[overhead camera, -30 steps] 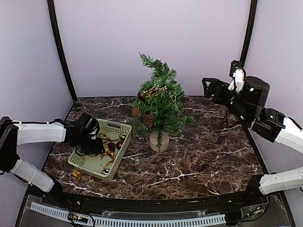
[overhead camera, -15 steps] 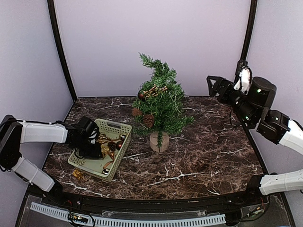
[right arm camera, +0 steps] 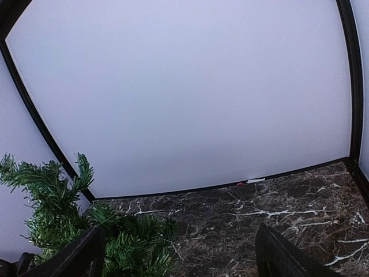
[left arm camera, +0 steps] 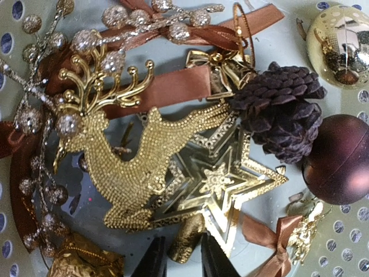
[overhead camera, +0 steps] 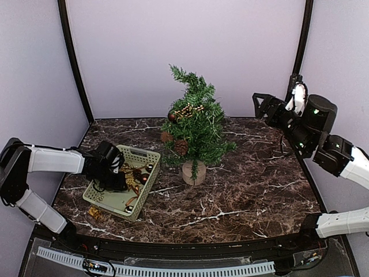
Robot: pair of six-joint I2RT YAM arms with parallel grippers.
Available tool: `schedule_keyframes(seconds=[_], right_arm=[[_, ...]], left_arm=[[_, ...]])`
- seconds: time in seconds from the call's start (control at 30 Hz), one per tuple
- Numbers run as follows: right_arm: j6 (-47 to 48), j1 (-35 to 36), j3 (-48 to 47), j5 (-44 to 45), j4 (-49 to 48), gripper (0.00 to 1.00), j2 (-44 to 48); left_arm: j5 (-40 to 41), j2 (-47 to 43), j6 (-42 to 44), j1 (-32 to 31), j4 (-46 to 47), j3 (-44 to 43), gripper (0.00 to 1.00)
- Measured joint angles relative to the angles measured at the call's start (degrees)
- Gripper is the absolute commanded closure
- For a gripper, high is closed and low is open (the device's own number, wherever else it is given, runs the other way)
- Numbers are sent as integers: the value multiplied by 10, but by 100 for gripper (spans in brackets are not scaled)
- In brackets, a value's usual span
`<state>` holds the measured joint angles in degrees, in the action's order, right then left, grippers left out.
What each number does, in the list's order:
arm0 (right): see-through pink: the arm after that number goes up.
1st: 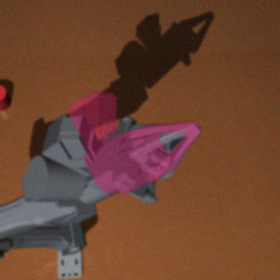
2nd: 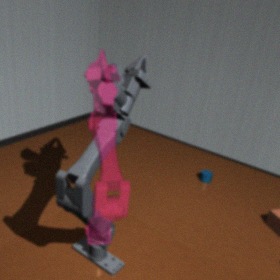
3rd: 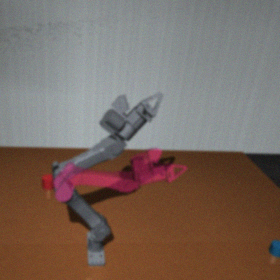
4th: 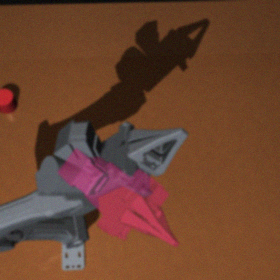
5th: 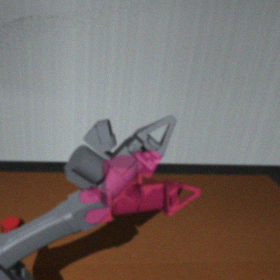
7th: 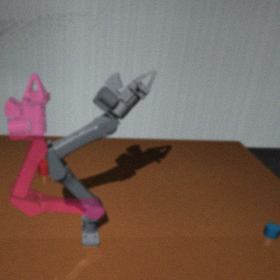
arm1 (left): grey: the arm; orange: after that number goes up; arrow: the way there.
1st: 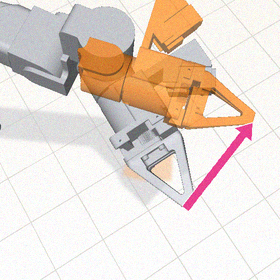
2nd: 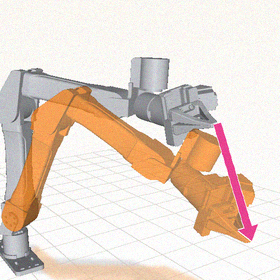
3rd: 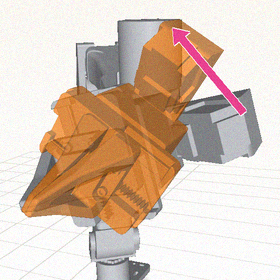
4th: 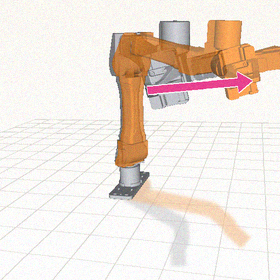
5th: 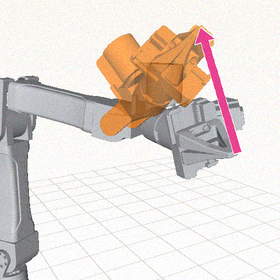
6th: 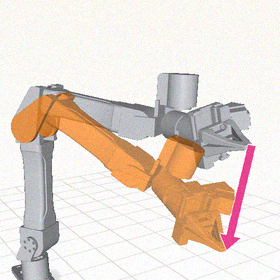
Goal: Decorate the small christmas tree
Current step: Pick up the ornament star from the bin.
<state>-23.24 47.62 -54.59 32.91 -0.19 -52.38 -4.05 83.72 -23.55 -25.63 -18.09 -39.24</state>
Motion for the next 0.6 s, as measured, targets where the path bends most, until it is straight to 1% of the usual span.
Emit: schedule_keyframes(seconds=[0.07,0.13,0.23,0.4,0.5,0.6], right_arm=[[0,0,4,1,0,9,3],[0,0,7,2,1,9,7],[0,0,13,3,0,9,14],[0,0,18,8,0,9,26],[5,0,19,5,-3,9,28],[13,0,18,-9,-8,9,23]], left_arm=[[5,3,2,-3,2,-2,76],[11,7,4,-8,2,-5,78],[25,16,5,-15,3,-12,85],[52,22,5,-23,2,-19,92],[69,16,-3,-25,-10,-19,92],[85,-10,-11,-25,-45,-19,92]])
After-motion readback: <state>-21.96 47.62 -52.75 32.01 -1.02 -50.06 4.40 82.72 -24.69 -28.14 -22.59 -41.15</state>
